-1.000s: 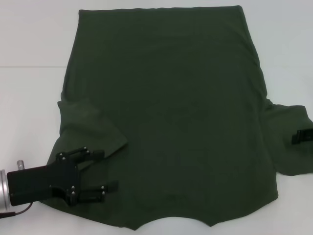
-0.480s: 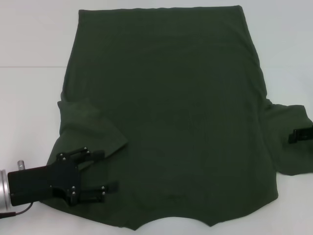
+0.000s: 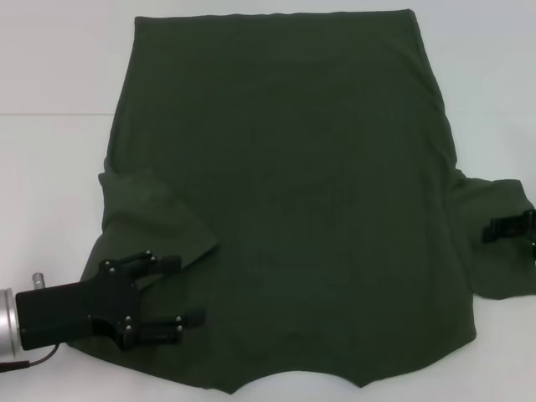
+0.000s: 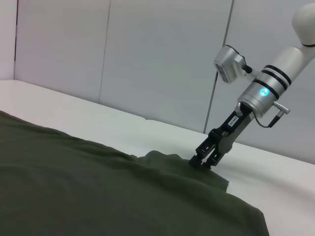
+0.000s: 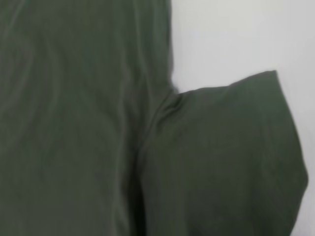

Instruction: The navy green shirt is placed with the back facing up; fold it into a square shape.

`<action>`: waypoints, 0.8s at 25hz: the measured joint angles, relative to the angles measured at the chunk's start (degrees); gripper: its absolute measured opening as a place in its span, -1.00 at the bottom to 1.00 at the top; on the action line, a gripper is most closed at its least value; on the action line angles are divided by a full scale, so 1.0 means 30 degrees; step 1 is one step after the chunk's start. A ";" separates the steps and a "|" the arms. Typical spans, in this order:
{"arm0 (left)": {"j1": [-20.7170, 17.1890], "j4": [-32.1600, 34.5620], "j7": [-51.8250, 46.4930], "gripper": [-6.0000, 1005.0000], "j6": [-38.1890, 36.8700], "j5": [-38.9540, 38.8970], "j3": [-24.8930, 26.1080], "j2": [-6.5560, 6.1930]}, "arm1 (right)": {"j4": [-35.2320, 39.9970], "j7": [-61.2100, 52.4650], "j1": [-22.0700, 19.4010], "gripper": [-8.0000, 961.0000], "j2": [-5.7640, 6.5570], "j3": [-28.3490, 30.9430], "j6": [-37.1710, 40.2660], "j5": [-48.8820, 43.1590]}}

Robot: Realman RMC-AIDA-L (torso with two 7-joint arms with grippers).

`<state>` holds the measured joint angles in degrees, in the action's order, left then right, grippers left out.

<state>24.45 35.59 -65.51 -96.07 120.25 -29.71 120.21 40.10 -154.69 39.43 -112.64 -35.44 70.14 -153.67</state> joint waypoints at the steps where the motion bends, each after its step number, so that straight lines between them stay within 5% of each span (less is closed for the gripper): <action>1: 0.0009 0.0001 -0.0038 0.77 0.0009 0.0001 0.0000 0.0001 | -0.0004 0.0000 0.0056 0.90 -0.0021 -0.0014 0.0008 0.0001; 20: 0.0088 -0.0009 -0.0283 0.76 0.0179 -0.0050 -0.0020 0.0007 | 0.0083 -0.0027 0.0163 0.85 -0.0042 -0.0207 -0.0035 -0.0095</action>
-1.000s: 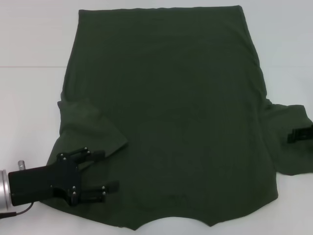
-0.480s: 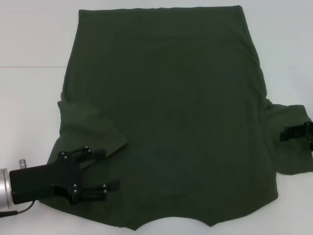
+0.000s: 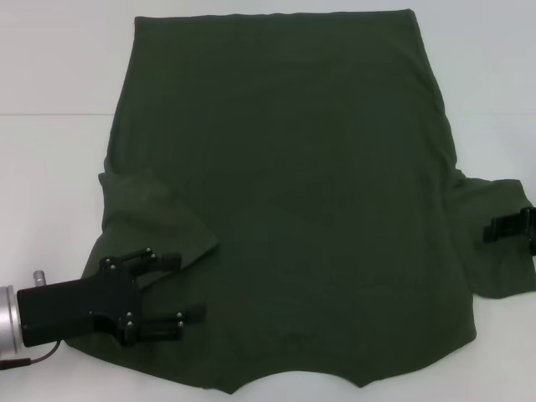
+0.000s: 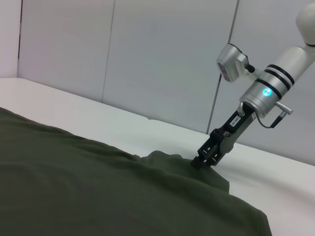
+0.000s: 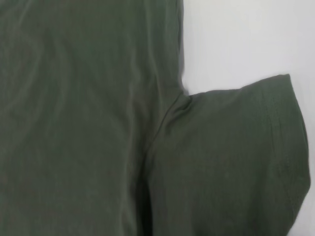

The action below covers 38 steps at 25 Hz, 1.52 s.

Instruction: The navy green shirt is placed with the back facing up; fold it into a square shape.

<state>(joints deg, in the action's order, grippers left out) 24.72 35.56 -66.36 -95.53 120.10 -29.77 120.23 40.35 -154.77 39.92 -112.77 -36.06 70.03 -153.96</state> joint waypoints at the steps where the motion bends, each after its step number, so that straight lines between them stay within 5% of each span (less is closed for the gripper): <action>1: 0.0000 0.0004 -0.0013 0.76 0.0005 -0.0002 0.0002 0.0001 | 0.0032 -0.0001 0.0000 0.81 0.0002 -0.0123 -0.0018 -0.0025; 7: -0.0006 0.0012 -0.0028 0.75 0.0037 -0.0024 0.0023 0.0001 | 0.0063 -0.0186 0.0023 0.58 0.0002 -0.0829 -0.0172 -0.0058; 23: -0.0008 -0.0019 -0.0264 0.74 0.0033 -0.0075 0.0050 0.0001 | 0.0145 -0.0008 0.0025 -0.91 0.0002 -0.0843 -0.0184 -0.0068; 38: -0.0049 -0.0077 -0.0551 0.73 0.0432 -0.0105 0.0080 0.0001 | 0.1706 0.0917 -0.1169 -0.96 0.0244 -0.0274 0.0476 0.0815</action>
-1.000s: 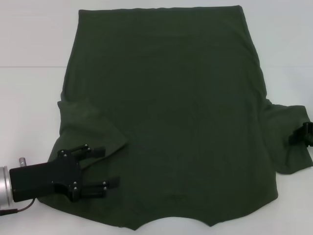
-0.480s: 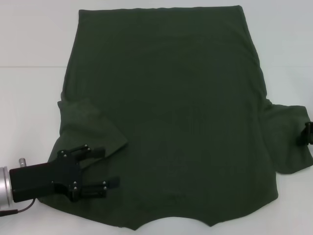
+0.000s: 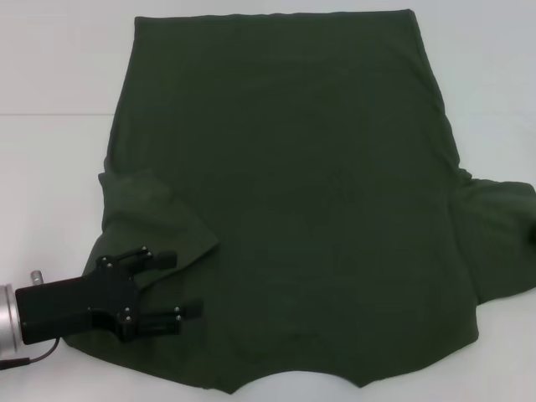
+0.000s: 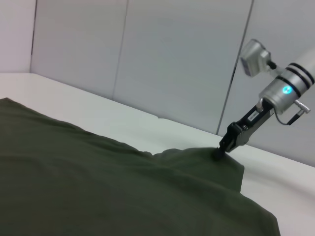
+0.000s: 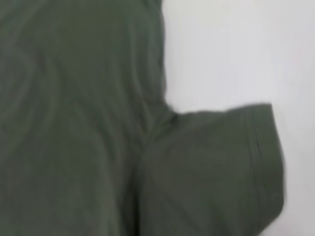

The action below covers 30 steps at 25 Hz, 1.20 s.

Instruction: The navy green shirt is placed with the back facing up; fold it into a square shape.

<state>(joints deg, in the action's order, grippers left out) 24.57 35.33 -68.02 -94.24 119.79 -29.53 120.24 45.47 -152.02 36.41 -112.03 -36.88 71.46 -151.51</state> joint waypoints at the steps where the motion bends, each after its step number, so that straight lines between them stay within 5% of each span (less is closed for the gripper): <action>1: 0.0006 -0.0001 -0.0105 0.73 0.0043 0.0000 -0.0001 -0.0002 | 0.0154 0.0134 -0.0016 -0.96 0.0007 0.0076 0.0104 0.0193; 14: 0.0044 -0.0001 -0.0293 0.73 0.0126 -0.0012 0.0206 -0.0032 | 0.2098 0.0755 0.1082 -0.96 -0.0243 -0.0047 0.1690 0.1576; 30: -0.0044 0.0031 -0.0736 0.72 0.0123 -0.0029 0.0233 -0.0028 | 0.0983 0.0643 0.3798 -0.96 -0.1498 -0.4378 0.1172 0.1366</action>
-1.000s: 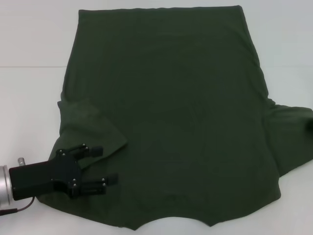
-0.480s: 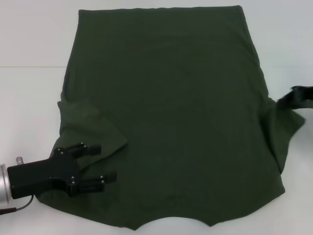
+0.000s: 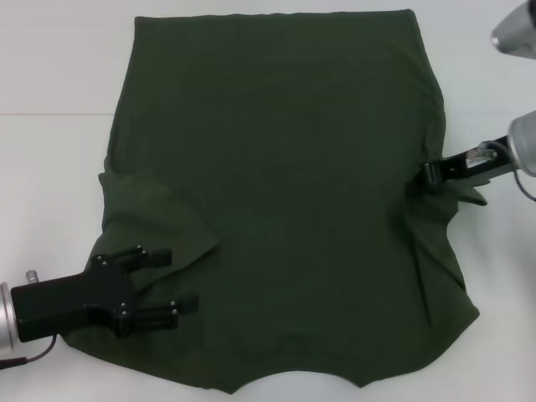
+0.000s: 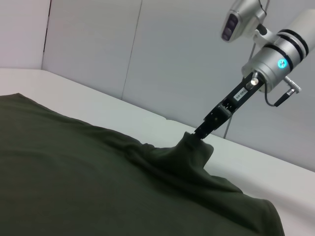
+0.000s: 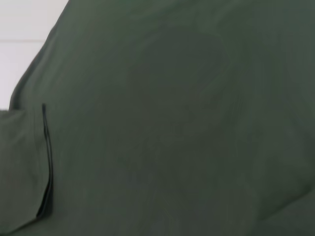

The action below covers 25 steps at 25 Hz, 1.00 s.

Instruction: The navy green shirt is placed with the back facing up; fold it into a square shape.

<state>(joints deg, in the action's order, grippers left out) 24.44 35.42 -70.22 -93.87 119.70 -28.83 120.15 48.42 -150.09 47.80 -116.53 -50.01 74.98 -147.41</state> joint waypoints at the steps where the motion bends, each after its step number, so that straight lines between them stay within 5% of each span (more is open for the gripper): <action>1: -0.0001 0.0001 -0.0001 0.71 0.0000 0.0000 0.0001 -0.0001 | -0.0176 -0.0009 0.0110 -0.96 -0.0002 -0.0208 -0.0144 -0.0023; 13: -0.0001 -0.0017 -0.0007 0.71 -0.0001 0.0001 0.0000 0.0000 | -0.0389 -0.0040 -0.0198 -0.96 0.0063 -0.0255 -0.0303 -0.0134; 25: 0.0072 -0.0023 -0.0400 0.70 -0.0052 0.0002 -0.0009 0.0028 | 0.0747 0.0814 -0.2829 -0.96 0.0928 0.3022 0.0606 0.0131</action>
<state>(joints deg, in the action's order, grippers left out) 24.65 35.35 -71.42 -94.02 119.71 -28.86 120.23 50.66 -147.65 39.32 -113.74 -40.95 76.79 -147.02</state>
